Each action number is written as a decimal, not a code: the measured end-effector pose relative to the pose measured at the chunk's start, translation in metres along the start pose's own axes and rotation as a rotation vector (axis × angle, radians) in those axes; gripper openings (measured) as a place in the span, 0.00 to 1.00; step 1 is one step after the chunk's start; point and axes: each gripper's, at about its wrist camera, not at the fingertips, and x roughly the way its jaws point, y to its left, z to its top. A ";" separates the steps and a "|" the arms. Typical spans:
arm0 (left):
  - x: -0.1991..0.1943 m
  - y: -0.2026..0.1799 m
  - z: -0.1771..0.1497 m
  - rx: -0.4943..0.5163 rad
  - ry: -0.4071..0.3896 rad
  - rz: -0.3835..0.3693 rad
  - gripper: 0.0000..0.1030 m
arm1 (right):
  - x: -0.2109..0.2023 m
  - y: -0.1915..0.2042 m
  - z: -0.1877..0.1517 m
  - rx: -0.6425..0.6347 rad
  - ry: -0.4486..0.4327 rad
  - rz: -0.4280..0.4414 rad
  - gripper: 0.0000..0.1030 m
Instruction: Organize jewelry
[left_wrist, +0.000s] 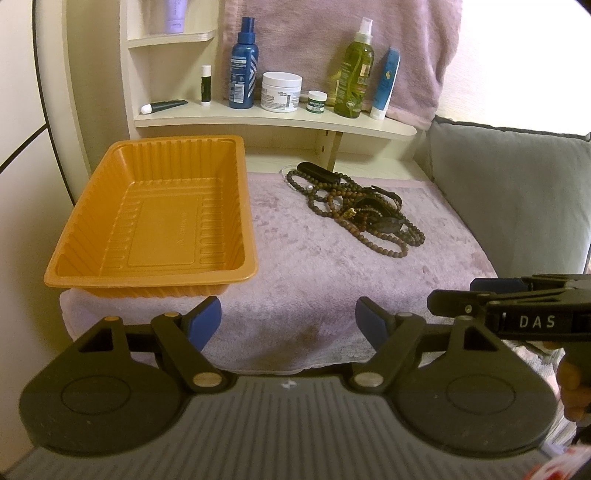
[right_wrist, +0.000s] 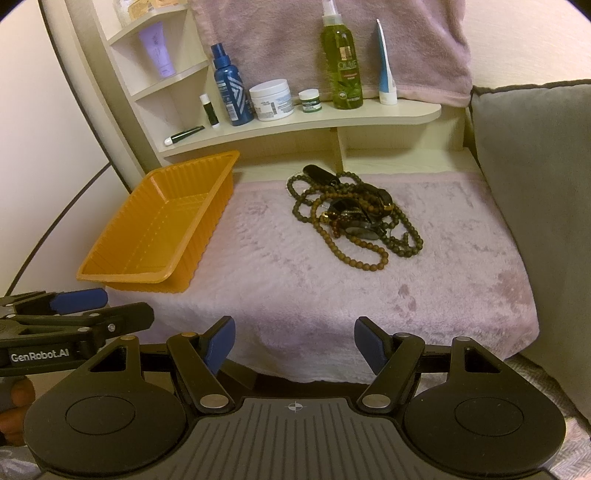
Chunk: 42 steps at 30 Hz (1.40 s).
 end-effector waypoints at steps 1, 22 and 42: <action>0.000 0.002 -0.001 -0.002 0.001 0.003 0.76 | 0.000 -0.001 0.001 0.005 -0.005 -0.002 0.69; -0.003 0.089 -0.012 -0.222 -0.074 0.239 0.76 | 0.020 -0.039 0.014 0.095 -0.083 -0.025 0.69; 0.024 0.154 -0.030 -0.342 -0.235 0.388 0.73 | 0.074 -0.059 0.050 0.101 -0.088 -0.112 0.69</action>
